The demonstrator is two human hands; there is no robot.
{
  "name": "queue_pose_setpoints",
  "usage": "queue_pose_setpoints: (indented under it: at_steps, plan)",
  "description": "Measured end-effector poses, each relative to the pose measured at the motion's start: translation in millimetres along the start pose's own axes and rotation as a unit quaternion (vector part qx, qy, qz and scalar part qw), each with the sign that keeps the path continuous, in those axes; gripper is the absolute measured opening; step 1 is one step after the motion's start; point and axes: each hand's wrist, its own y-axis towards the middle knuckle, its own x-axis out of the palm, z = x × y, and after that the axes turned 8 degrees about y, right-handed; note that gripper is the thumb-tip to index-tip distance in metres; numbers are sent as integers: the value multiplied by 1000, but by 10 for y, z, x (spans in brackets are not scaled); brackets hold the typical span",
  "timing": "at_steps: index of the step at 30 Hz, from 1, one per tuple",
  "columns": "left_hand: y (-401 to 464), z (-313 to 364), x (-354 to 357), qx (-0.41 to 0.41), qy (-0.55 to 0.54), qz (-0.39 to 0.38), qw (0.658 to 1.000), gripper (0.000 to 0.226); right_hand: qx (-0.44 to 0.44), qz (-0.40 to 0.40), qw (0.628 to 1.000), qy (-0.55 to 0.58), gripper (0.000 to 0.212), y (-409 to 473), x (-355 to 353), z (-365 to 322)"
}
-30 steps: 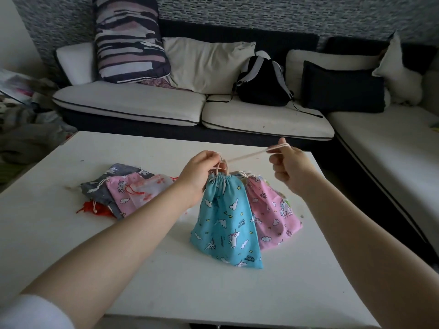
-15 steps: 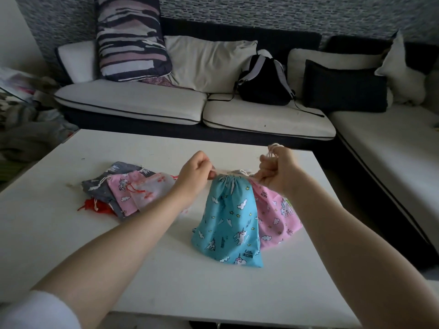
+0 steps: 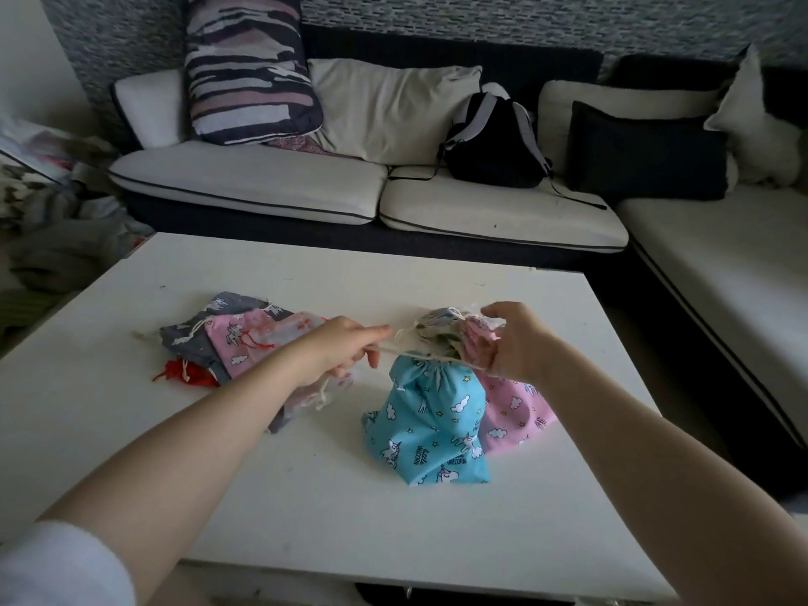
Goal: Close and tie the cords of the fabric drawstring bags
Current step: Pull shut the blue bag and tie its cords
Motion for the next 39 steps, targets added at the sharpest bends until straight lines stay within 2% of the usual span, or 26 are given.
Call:
queue_pose_setpoints:
  at_steps: [3, 5, 8, 10, 11, 12, 15, 18, 21, 24, 28, 31, 34, 35, 37, 38, 39]
  plan:
    - [-5, 29, 13, 16, -68, -12, 997, 30, -23, -3, 994, -110, 13, -22, 76, 35]
    - [-6, 91, 51, 39, -117, -5, 992, 29, -92, -5, 964, -251, 22, 17, 122, 88]
    - [-34, 244, 120, 77, -160, -1, 984, 28, -159, -78, 856, -486, 18, -41, 238, 214]
    - [-69, 363, 157, 111, -155, 1, 982, 27, -178, -81, 790, -581, 27, -40, 291, 297]
    - [-89, 419, 175, 129, -155, 3, 979, 26, -189, -65, 777, -597, 33, -10, 303, 325]
    - [-108, 471, 192, 145, -157, 3, 977, 25, -190, -48, 780, -594, 38, 21, 305, 341]
    - [-135, 538, 214, 177, -165, -1, 970, 22, -182, -16, 824, -536, 42, 57, 318, 339]
    - [-115, 483, 225, 166, -137, 62, 975, 19, -177, 50, 883, -431, 40, 13, 346, 269]
    - [-82, 430, 224, 134, -99, 150, 975, 13, -176, 34, 924, -338, 45, -16, 379, 182]
    - [-82, 450, 215, 122, -74, 167, 976, 12, -152, -6, 943, -295, 60, -37, 444, 126]
    - [-118, 489, 210, 133, -105, 123, 978, 19, -120, -18, 945, -305, 77, 7, 506, 93]
    - [-136, 488, 245, 142, -149, 50, 977, 16, -119, -46, 949, -287, 63, 16, 557, 126]
    - [-128, 461, 246, 140, -214, -22, 967, 19, -141, -49, 943, -299, 67, -34, 570, 117]
    - [-126, 449, 232, 137, -261, -48, 954, 21, -144, -52, 944, -293, 60, -41, 547, 86]
    - [-130, 411, 197, 122, -343, -87, 927, 28, -155, -72, 956, -239, 24, -68, 492, 0]
    - [-133, 384, 181, 115, -354, -96, 923, 30, -161, -65, 964, -201, 13, -70, 456, -46]
    - [-142, 365, 172, 108, -349, -101, 925, 30, -165, -50, 970, -169, 11, -58, 416, -78]
